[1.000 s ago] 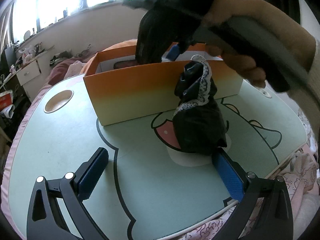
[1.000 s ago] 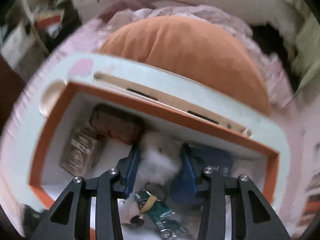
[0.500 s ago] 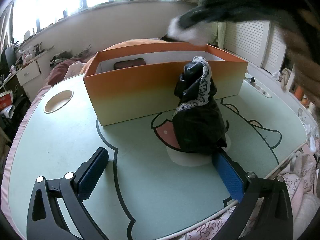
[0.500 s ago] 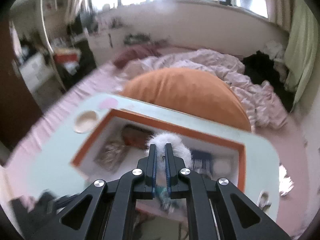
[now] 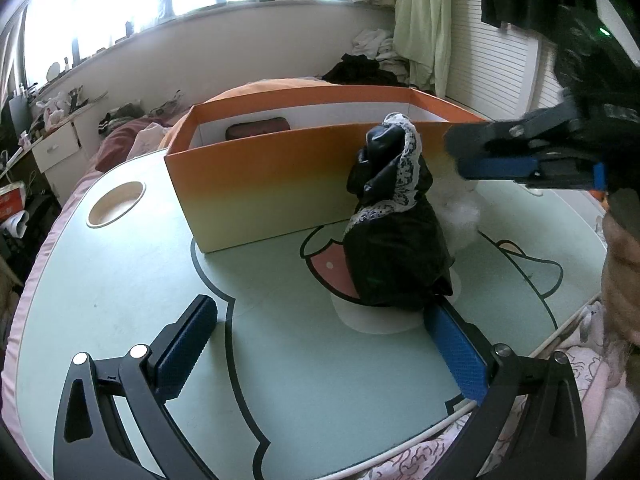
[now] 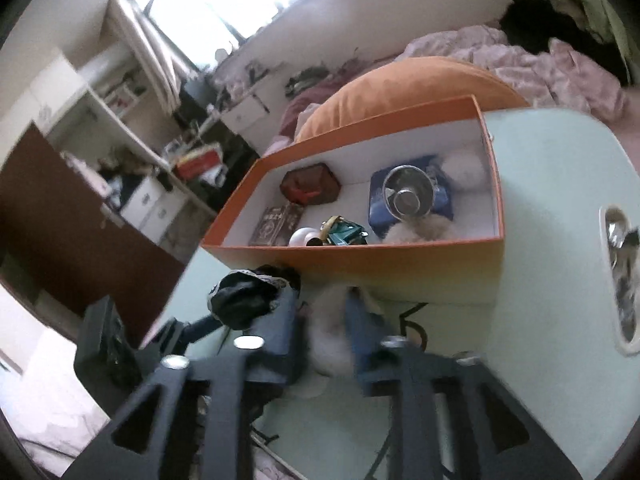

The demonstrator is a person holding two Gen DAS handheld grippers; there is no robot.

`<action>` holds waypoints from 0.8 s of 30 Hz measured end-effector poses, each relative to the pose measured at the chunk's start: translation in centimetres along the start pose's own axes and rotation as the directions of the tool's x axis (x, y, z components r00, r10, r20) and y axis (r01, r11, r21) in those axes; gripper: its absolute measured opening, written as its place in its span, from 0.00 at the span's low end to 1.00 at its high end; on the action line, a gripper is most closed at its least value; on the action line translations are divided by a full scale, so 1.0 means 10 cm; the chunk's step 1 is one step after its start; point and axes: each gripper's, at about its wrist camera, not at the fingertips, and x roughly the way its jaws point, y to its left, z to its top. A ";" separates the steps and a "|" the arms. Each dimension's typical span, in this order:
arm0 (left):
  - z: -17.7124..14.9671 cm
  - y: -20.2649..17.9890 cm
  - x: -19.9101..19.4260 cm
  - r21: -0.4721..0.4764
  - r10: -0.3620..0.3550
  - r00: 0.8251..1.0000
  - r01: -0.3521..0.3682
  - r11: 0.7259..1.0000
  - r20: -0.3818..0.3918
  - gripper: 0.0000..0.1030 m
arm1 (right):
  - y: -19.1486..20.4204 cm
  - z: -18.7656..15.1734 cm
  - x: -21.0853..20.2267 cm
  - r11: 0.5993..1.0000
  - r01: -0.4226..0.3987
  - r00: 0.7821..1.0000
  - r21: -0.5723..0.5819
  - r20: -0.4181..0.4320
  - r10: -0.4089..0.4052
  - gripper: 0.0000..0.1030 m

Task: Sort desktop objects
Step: 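Lower the white fluffy ball beside the black bag and open the right gripper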

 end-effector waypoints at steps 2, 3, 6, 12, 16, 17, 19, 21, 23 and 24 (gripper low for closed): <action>0.00 0.00 0.00 0.000 0.000 1.000 0.000 1.000 0.000 1.00 | 0.03 -0.11 -0.15 0.999 0.039 0.997 -0.034 0.068 -0.037 0.53; 0.00 0.00 0.00 0.000 0.000 1.000 0.000 1.000 0.000 1.00 | 0.06 -0.17 -0.19 0.994 0.084 0.994 -0.064 0.079 -0.079 0.57; 0.00 0.00 0.00 0.002 -0.002 1.000 0.002 1.000 0.002 1.00 | 0.13 -0.39 -0.23 0.961 0.236 0.971 -0.143 0.073 -0.227 0.60; -0.02 0.00 0.00 0.010 -0.006 1.000 0.006 1.000 0.000 1.00 | 0.27 -0.80 0.03 0.832 0.457 0.886 -0.315 0.075 -0.459 0.92; -0.01 0.04 0.01 0.004 0.000 1.000 0.000 1.000 -0.002 1.00 | 0.22 -0.85 0.07 0.834 0.454 0.890 -0.313 0.119 -0.440 1.00; -0.01 0.04 0.01 0.006 -0.002 1.000 0.002 1.000 -0.004 1.00 | 0.21 -0.86 0.07 0.834 0.456 0.889 -0.312 0.121 -0.441 1.00; -0.02 0.02 0.00 0.016 -0.011 1.000 0.011 1.000 -0.011 1.00 | 0.19 -0.87 0.07 0.834 0.457 0.889 -0.309 0.129 -0.439 1.00; -0.03 0.01 -0.02 0.034 -0.032 0.999 0.033 0.999 -0.027 0.99 | 0.20 -0.89 0.06 0.835 0.456 0.890 -0.307 0.133 -0.437 1.00; -0.04 0.02 -0.07 0.050 -0.061 0.997 0.063 0.997 -0.040 0.93 | 0.20 -0.89 0.05 0.835 0.456 0.890 -0.307 0.136 -0.436 1.00; -0.03 0.03 -0.12 0.059 -0.074 0.996 0.077 0.995 -0.039 0.82 | 0.20 -0.86 0.06 0.835 0.457 0.889 -0.306 0.136 -0.436 1.00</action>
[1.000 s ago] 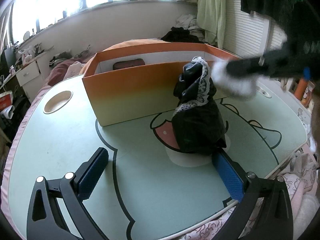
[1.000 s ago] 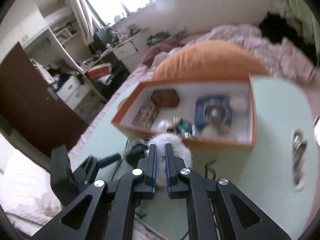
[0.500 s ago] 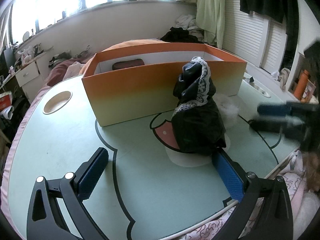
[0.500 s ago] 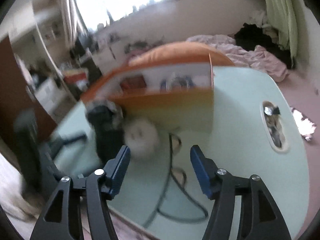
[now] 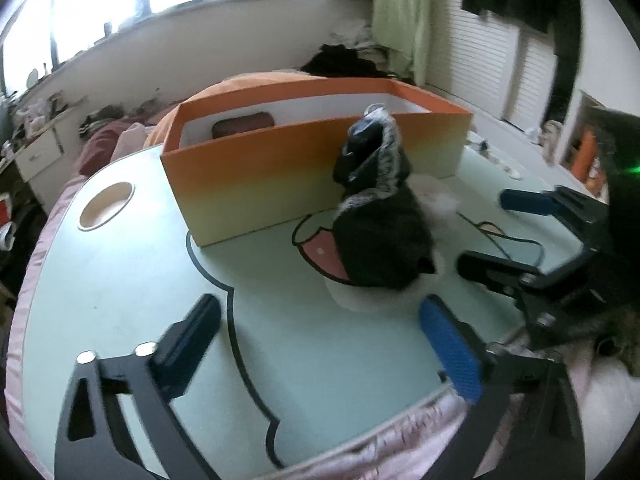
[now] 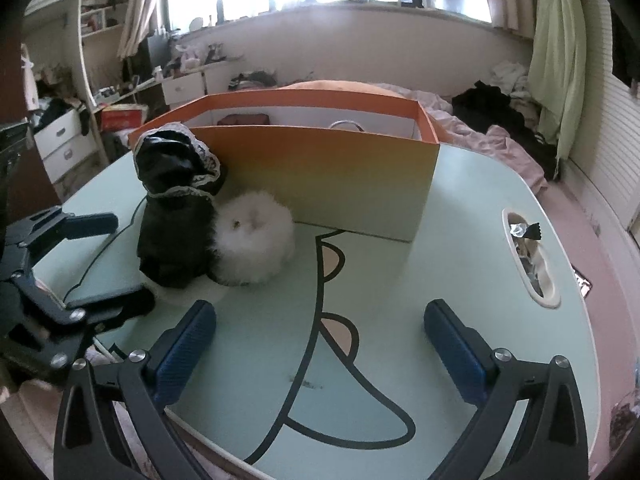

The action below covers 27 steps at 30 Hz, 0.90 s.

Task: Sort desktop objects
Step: 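Lower the white fluffy ball beside the black bag and open the right gripper, then reach the left gripper into the box toward the green toy car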

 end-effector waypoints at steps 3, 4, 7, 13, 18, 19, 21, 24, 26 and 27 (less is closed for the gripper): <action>0.11 0.05 -0.22 0.014 -0.020 0.999 0.020 1.000 0.037 0.63 | -0.01 0.06 -0.01 1.000 0.000 1.000 0.000 0.004 0.000 1.00; 0.16 0.07 -0.28 0.008 -0.032 0.998 0.032 0.999 0.052 0.60 | -0.01 0.06 -0.01 1.000 0.000 1.000 0.001 0.004 0.000 1.00; 0.42 0.16 -0.44 -0.033 -0.102 0.991 0.106 0.994 0.091 0.50 | -0.01 0.05 -0.02 1.000 0.000 1.000 -0.001 0.007 0.000 1.00; 1.18 0.34 -0.21 -0.191 -0.324 0.946 0.320 0.928 0.009 0.46 | -0.03 0.06 -0.03 1.000 -0.002 1.000 -0.001 0.006 0.002 1.00; 1.53 0.29 0.57 -0.270 -0.314 0.887 0.228 0.935 -0.338 0.46 | -0.04 0.06 -0.03 1.000 -0.003 1.000 -0.001 0.005 0.003 1.00; 1.52 0.27 0.71 -0.281 -0.322 0.861 0.221 0.934 -0.393 0.47 | -0.04 0.06 -0.04 1.000 -0.003 1.000 -0.001 0.005 0.003 1.00; 1.52 0.29 0.90 -0.296 -0.299 0.846 0.177 0.939 -0.441 0.47 | -0.04 0.06 -0.04 1.000 -0.003 1.000 -0.002 0.005 0.003 1.00; 1.52 0.28 1.07 -0.292 -0.287 0.819 0.153 0.944 -0.497 0.47 | -0.03 0.06 -0.04 1.000 -0.003 1.000 -0.002 0.005 0.003 1.00; 1.47 0.29 1.17 -0.313 -0.311 0.801 0.163 0.936 -0.511 0.51 | -0.03 0.06 -0.04 1.000 -0.002 1.000 -0.002 0.005 0.002 1.00; 1.46 0.31 1.21 -0.337 -0.336 0.801 0.179 0.924 -0.496 0.51 | -0.03 0.06 -0.04 1.000 -0.003 1.000 -0.001 0.004 0.003 1.00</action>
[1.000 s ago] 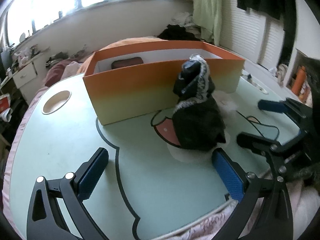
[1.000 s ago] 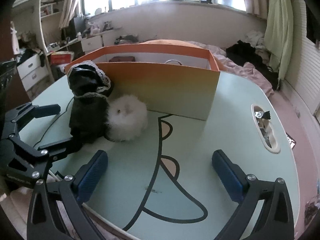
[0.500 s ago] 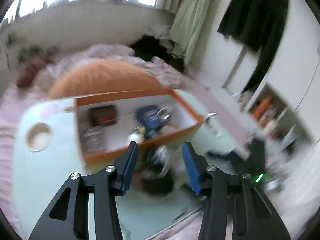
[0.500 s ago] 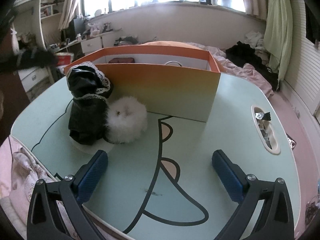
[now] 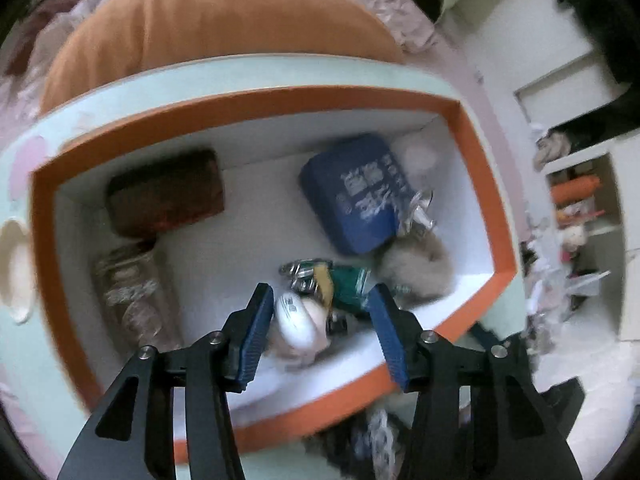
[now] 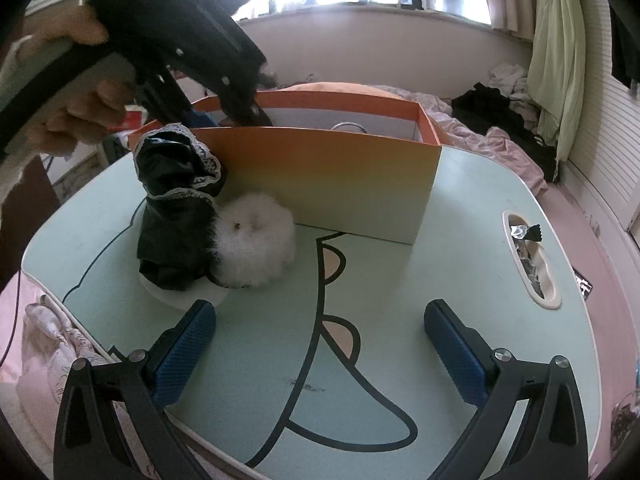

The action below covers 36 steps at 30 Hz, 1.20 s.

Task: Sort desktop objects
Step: 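Reach the left gripper into the box toward the green toy car, then grasp the green toy car with the left gripper and lift it out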

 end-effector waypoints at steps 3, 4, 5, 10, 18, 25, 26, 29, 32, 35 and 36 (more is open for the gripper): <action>0.03 0.03 0.01 0.001 0.006 1.000 -0.006 1.000 0.005 0.48 | -0.02 0.00 0.00 1.000 0.000 1.000 -0.001 -0.001 0.000 1.00; 0.02 0.03 0.01 0.003 -0.001 1.000 0.001 1.000 0.009 0.47 | -0.02 0.00 0.00 1.000 0.000 1.000 0.000 0.000 0.000 1.00; 0.03 0.04 0.02 0.005 -0.004 1.000 0.004 1.000 0.012 0.46 | -0.01 0.00 0.00 1.000 -0.001 1.000 0.002 0.000 0.001 1.00; 0.03 0.18 -0.05 0.011 -0.034 0.997 0.034 0.999 0.063 0.44 | -0.01 0.00 0.00 1.000 -0.001 1.000 0.000 0.001 0.001 1.00; -0.19 0.05 -0.76 0.108 -0.107 0.937 0.075 0.991 0.332 0.18 | -0.01 -0.01 0.00 1.000 -0.001 1.000 0.000 0.000 0.001 1.00; -0.76 -0.07 -1.09 0.208 -0.213 0.896 0.140 0.968 0.388 0.13 | -0.01 0.00 -0.01 1.000 -0.001 1.000 -0.001 0.000 0.001 1.00; -0.76 -0.07 -1.05 0.204 -0.182 0.906 0.109 0.973 0.383 0.13 | -0.01 0.00 -0.01 1.000 -0.001 1.000 -0.001 0.000 0.001 1.00; -0.63 -0.08 -0.95 0.158 -0.073 0.908 0.007 0.987 0.412 0.43 | -0.01 -0.01 -0.01 1.000 -0.001 1.000 -0.001 0.000 0.001 1.00; -0.32 -0.06 -0.75 0.097 0.003 0.927 -0.042 0.994 0.376 0.61 | -0.01 -0.01 -0.01 1.000 -0.002 1.000 0.000 0.000 0.002 1.00; -0.13 -0.03 -0.51 0.098 0.059 0.960 -0.089 0.991 0.274 0.61 | 0.00 -0.01 -0.02 1.000 -0.002 1.000 -0.001 0.000 0.002 1.00; -0.06 -0.04 -0.42 0.100 0.085 0.966 -0.112 0.989 0.243 0.61 | 0.00 -0.01 -0.01 1.000 -0.002 1.000 -0.001 0.000 0.002 1.00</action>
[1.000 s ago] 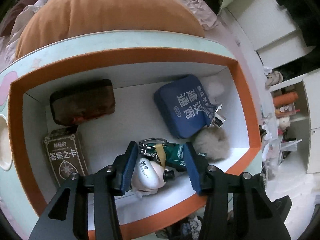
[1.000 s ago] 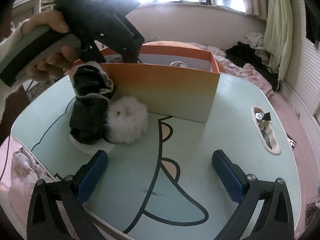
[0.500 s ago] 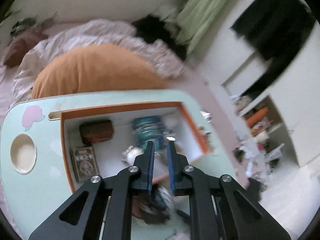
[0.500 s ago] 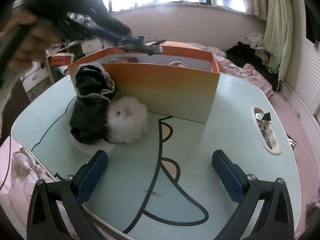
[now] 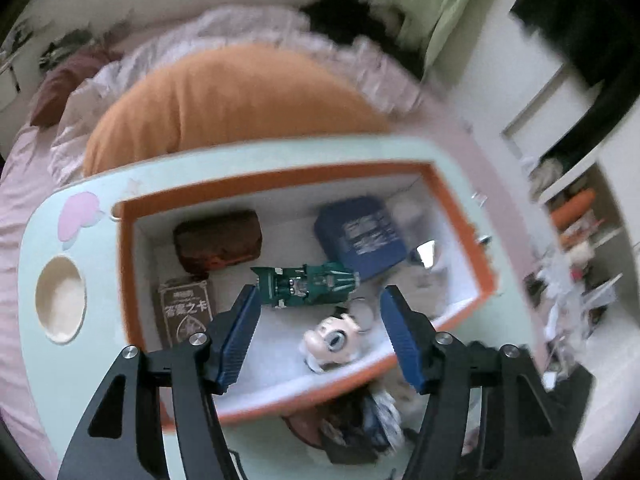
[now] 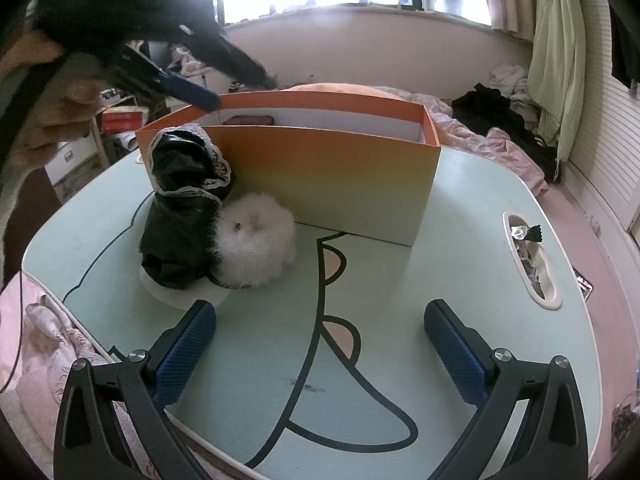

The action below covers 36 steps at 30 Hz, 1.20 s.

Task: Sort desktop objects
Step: 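Grasp the green toy car with the left gripper and lift it out, then lower the green toy car onto the table and open the left gripper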

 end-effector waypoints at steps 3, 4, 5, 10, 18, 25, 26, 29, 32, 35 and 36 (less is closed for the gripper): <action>0.10 -0.02 0.24 0.023 0.049 0.994 -0.047 0.999 -0.095 0.61 | 0.00 0.00 0.00 1.000 0.000 1.000 0.000 0.000 0.000 1.00; 0.13 -0.02 0.29 0.022 0.078 0.992 -0.077 0.997 -0.094 0.61 | 0.00 0.00 0.00 1.000 0.000 1.000 0.000 0.000 0.000 1.00; 0.14 -0.02 0.31 0.027 0.102 0.990 -0.100 0.995 -0.095 0.62 | 0.00 0.00 0.00 1.000 0.000 1.000 0.000 0.000 0.000 1.00; 0.23 0.05 0.54 0.026 0.133 0.979 -0.130 0.991 -0.153 0.71 | -0.01 0.00 0.00 1.000 -0.001 1.000 0.000 -0.001 0.001 1.00; 0.19 -0.07 0.67 0.111 0.192 0.951 -0.170 0.979 -0.241 0.72 | 0.00 0.02 -0.01 1.000 -0.001 1.000 -0.002 0.002 0.001 1.00; 0.12 -0.18 0.66 0.189 0.225 0.960 -0.192 0.963 -0.170 0.71 | 0.00 0.02 0.00 1.000 -0.002 1.000 -0.004 0.003 0.002 1.00; 0.10 -0.16 0.63 0.186 0.210 0.965 -0.180 0.966 -0.157 0.71 | 0.00 0.02 -0.01 1.000 -0.001 1.000 -0.005 0.003 0.001 1.00; 0.06 -0.08 0.37 0.139 0.118 0.990 -0.106 0.985 -0.080 0.71 | 0.02 0.04 0.00 1.000 -0.002 1.000 -0.003 0.003 0.002 1.00; -0.06 -0.05 -0.11 0.108 0.017 0.998 -0.023 0.994 0.055 0.71 | 0.01 0.04 0.00 1.000 -0.001 1.000 -0.005 0.004 0.001 1.00; -0.21 -0.10 -0.59 0.113 -0.073 0.983 0.054 0.992 0.171 0.71 | 0.01 0.04 0.00 1.000 -0.002 1.000 -0.005 0.004 0.002 1.00; -0.34 -0.06 -0.76 0.128 -0.096 0.975 0.071 0.989 0.200 0.71 | 0.01 0.04 0.00 1.000 -0.002 1.000 -0.005 0.004 0.002 1.00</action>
